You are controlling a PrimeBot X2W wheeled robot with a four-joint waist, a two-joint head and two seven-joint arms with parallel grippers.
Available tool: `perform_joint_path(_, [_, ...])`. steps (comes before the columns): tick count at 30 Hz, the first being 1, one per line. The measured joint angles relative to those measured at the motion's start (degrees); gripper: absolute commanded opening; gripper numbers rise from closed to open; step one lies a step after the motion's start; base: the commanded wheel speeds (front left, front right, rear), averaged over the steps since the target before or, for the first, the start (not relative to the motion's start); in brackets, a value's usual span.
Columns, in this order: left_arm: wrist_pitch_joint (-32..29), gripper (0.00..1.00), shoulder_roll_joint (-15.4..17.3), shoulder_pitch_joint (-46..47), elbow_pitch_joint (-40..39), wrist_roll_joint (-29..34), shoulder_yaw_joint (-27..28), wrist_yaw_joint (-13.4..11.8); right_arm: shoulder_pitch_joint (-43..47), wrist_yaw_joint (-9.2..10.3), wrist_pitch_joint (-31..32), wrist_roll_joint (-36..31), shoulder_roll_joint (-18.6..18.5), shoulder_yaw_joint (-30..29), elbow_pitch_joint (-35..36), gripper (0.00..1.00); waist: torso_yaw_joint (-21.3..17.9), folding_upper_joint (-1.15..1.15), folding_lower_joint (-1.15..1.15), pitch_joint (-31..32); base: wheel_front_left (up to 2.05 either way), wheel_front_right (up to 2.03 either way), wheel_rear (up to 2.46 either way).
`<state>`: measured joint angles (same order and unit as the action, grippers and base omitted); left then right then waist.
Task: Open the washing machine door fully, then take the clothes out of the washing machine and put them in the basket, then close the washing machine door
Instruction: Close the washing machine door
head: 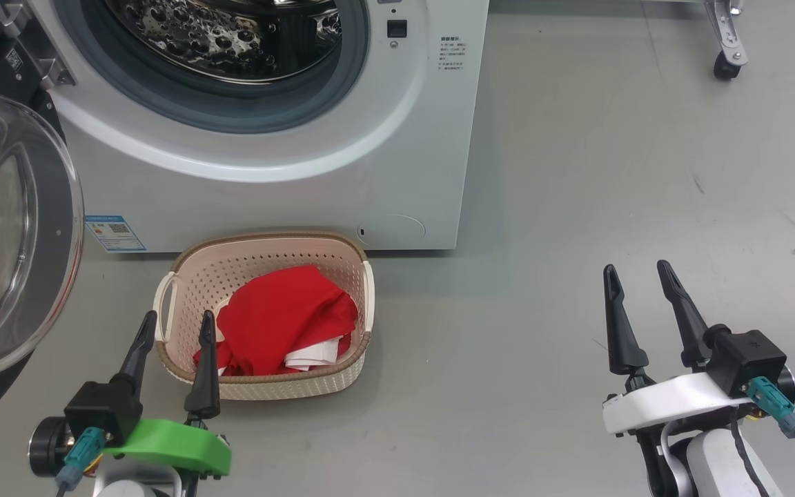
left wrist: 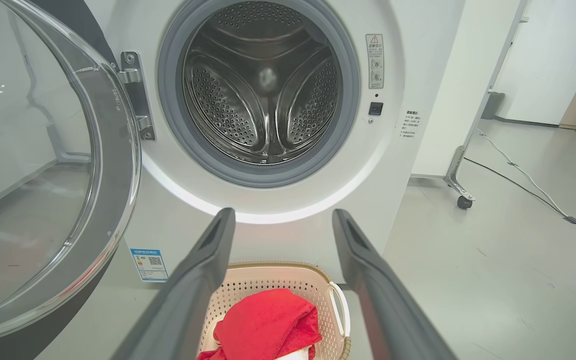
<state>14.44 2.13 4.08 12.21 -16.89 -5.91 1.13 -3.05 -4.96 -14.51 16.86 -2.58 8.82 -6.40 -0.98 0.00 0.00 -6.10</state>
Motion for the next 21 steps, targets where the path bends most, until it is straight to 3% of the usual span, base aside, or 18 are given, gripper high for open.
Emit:
perform_joint_path(12, [0.0,1.0,0.0,0.0,0.2,0.0,-0.6,0.0,0.0,-0.01,0.0,0.0,0.0,-0.1,-0.4,1.0,0.1,0.0,0.0,0.6,0.0,0.0,0.0])
perform_joint_path(21, [0.0,1.0,0.0,0.0,0.1,-0.2,-1.9,-0.3,0.1,-0.01,0.0,-0.1,0.0,-0.4,0.4,1.0,2.4,0.0,0.0,-0.5,0.0,0.0,0.0])
